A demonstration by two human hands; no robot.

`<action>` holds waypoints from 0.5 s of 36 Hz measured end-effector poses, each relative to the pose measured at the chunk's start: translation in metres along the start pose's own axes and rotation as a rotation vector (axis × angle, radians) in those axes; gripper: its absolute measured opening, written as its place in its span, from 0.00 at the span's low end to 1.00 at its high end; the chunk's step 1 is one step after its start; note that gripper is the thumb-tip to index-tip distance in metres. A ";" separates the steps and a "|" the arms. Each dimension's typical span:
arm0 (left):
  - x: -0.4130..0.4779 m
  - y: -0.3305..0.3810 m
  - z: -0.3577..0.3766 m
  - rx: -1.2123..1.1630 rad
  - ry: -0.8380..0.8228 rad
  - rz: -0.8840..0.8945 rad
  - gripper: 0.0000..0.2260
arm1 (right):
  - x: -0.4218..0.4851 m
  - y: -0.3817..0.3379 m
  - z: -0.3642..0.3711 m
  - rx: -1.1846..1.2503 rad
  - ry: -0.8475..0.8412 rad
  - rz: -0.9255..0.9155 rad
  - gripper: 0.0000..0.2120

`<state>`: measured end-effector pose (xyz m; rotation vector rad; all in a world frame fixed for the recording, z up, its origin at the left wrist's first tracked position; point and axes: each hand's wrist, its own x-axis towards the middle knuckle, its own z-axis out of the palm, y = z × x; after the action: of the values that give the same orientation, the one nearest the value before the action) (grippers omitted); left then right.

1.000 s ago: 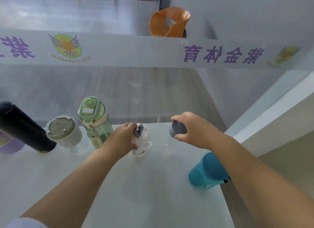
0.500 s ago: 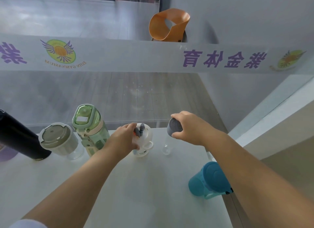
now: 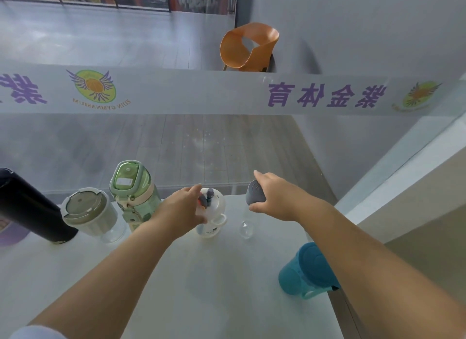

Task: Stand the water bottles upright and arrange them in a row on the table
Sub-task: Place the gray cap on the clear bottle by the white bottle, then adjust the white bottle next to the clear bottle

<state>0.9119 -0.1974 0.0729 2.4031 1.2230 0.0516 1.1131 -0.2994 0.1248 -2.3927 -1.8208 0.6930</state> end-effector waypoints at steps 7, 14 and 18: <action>-0.012 -0.002 -0.015 0.087 0.007 0.023 0.22 | -0.014 0.008 -0.009 0.036 0.077 0.010 0.36; -0.039 0.002 -0.014 0.133 0.072 0.089 0.15 | -0.056 0.026 -0.011 0.054 0.262 -0.011 0.28; -0.049 0.011 -0.006 0.155 0.039 0.102 0.14 | -0.085 0.036 -0.004 0.036 0.265 0.021 0.28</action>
<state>0.8890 -0.2386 0.0902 2.6091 1.1595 0.0351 1.1300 -0.3885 0.1445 -2.3513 -1.6651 0.3838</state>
